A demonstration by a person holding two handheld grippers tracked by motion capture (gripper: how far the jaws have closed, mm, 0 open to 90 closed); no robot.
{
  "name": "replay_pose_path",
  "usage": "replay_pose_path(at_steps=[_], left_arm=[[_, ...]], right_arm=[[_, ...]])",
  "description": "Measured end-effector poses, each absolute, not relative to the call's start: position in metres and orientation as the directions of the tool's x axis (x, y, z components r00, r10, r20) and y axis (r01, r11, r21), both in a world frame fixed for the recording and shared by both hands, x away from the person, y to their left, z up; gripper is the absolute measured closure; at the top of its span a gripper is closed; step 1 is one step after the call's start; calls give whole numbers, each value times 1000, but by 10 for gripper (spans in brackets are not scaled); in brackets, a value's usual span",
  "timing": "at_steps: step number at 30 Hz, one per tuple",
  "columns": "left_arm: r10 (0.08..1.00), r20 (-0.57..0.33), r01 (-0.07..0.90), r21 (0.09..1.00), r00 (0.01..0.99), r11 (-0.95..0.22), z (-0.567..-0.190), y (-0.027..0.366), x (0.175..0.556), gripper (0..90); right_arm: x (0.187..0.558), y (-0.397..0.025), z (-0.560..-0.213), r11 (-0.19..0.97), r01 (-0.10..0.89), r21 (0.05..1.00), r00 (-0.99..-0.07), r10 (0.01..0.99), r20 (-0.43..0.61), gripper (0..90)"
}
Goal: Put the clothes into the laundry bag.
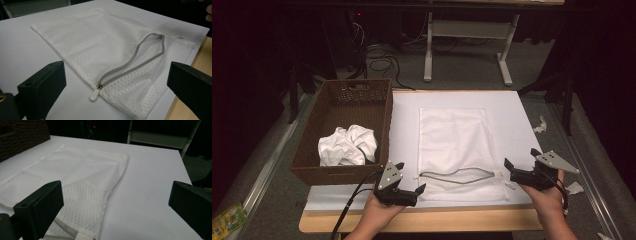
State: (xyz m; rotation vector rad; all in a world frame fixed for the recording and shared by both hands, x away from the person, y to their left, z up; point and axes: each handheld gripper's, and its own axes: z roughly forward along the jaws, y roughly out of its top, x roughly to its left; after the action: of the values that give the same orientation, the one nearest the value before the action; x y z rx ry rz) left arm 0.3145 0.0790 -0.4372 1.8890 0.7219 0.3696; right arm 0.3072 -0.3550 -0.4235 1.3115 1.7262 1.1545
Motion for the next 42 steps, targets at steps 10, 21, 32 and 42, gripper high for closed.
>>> replay_pose_path(at_steps=[10,21,32,42], left_arm=[[638,-53,312,901,769,-302,-440,72,318,24],[630,-43,311,894,775,-323,-442,71,317,66],[610,-114,390,855,784,-341,-449,67,322,147],[583,-123,454,759,803,-466,-473,50,322,366]], right_arm=[[305,-363,-422,50,358,932,-287,956,58,4],[306,-357,-422,77,372,925,-311,949,46,4],[308,-359,-424,71,386,920,-303,951,54,4],[311,-357,-428,88,399,913,-311,949,45,4]])
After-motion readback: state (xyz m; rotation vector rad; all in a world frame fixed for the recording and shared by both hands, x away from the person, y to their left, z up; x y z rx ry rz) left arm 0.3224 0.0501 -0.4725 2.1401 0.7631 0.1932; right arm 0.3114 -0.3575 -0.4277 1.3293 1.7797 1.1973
